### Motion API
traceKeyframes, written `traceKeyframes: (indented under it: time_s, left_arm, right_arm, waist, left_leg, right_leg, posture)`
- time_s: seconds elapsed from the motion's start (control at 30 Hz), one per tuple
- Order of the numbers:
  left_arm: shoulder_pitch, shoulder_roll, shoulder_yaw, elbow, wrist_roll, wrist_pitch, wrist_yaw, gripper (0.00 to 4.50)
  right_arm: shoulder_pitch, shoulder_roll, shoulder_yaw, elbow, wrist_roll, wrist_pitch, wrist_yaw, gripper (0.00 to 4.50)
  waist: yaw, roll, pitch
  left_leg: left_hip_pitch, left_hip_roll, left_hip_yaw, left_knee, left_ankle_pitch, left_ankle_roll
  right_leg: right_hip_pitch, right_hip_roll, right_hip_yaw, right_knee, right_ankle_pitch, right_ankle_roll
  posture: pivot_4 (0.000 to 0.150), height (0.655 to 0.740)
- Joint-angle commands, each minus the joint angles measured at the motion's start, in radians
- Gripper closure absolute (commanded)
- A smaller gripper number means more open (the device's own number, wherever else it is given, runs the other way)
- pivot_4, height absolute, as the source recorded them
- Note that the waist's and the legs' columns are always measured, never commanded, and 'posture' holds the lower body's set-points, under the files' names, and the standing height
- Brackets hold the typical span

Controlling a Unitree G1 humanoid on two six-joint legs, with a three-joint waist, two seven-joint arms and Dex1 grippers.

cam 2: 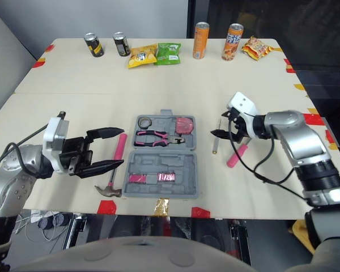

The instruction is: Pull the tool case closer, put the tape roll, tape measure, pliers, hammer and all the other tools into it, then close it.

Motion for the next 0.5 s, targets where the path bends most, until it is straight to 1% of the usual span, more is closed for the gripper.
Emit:
traceKeyframes:
  time_s: [0.03, 0.1, 0.17, 0.23, 0.37, 0.43, 0.47, 0.5]
  left_arm:
    - [0.015, 0.001, 0.02, -0.056, -0.005, -0.018, 0.023, 0.02]
    - [0.021, 0.001, 0.02, -0.063, -0.007, -0.02, 0.03, 0.02]
    - [0.021, -0.001, 0.014, -0.07, -0.009, -0.022, 0.035, 0.02]
    - [0.017, -0.002, 0.006, -0.074, -0.006, -0.025, 0.037, 0.02]
    - [0.008, 0.0, -0.001, -0.078, -0.002, -0.031, 0.04, 0.02]
    - [0.004, -0.004, 0.0, -0.083, -0.004, -0.037, 0.043, 0.0]
    - [0.004, -0.005, 0.001, -0.084, -0.006, -0.04, 0.045, 0.0]
    - [0.004, -0.007, 0.002, -0.087, -0.008, -0.044, 0.045, 0.0]
  right_arm:
    - [0.101, 0.084, -0.145, -0.222, 0.051, 0.195, -0.183, 0.03]
    - [0.151, 0.179, -0.197, -0.31, 0.051, 0.286, -0.304, 0.03]
    - [0.17, 0.242, -0.202, -0.353, 0.033, 0.329, -0.385, 0.03]
    - [0.179, 0.306, -0.185, -0.371, 0.013, 0.348, -0.458, 0.03]
    - [0.177, 0.391, -0.152, -0.345, -0.03, 0.348, -0.572, 0.03]
    - [0.178, 0.429, -0.142, -0.308, -0.055, 0.323, -0.616, 0.56]
    - [0.177, 0.439, -0.136, -0.297, -0.064, 0.314, -0.63, 0.78]
    - [0.177, 0.445, -0.128, -0.287, -0.073, 0.303, -0.64, 1.25]
  waist:
    - [0.01, 0.0, 0.0]
    - [0.015, 0.0, 0.0]
    - [0.015, 0.0, 0.0]
    - [0.011, 0.001, 0.0]
    - [0.007, 0.001, 0.0]
    - [0.004, 0.001, 0.0]
    - [0.001, 0.001, 0.0]
    - [-0.001, 0.001, 0.0]
  left_leg:
    - [0.0, 0.0, 0.0, 0.0, 0.0, 0.0]
    - [0.001, 0.0, 0.0, 0.0, 0.0, 0.0]
    - [0.002, 0.0, 0.001, 0.001, 0.0, -0.001]
    - [0.002, 0.0, 0.001, 0.001, 0.0, -0.001]
    - [0.003, 0.0, 0.001, 0.0, -0.005, -0.011]
    - [0.002, 0.0, 0.001, 0.0, -0.004, -0.012]
    - [0.002, 0.0, 0.001, 0.0, -0.002, -0.016]
    - [0.002, 0.0, 0.001, 0.0, -0.002, -0.017]
  right_leg:
    - [0.0, 0.0, 0.0, 0.0, 0.0, 0.0]
    - [0.0, 0.0, 0.0, 0.001, 0.0, 0.0]
    - [-0.001, 0.0, 0.001, 0.003, 0.0, 0.0]
    - [-0.001, 0.0, 0.001, 0.004, 0.0, 0.0]
    - [-0.002, 0.0, 0.002, 0.006, 0.0, 0.0]
    - [-0.002, 0.0, 0.002, 0.006, 0.0, 0.0]
    - [-0.002, 0.0, 0.002, 0.005, 0.0, 0.0]
    - [-0.002, 0.0, 0.002, 0.005, 0.0, 0.0]
  posture:
    - [0.15, 0.74]
    - [0.15, 0.74]
    - [0.15, 0.74]
    - [0.15, 0.74]
    - [0.15, 0.74]
    - [0.15, 0.74]
    - [0.15, 0.74]
    - [0.15, 0.74]
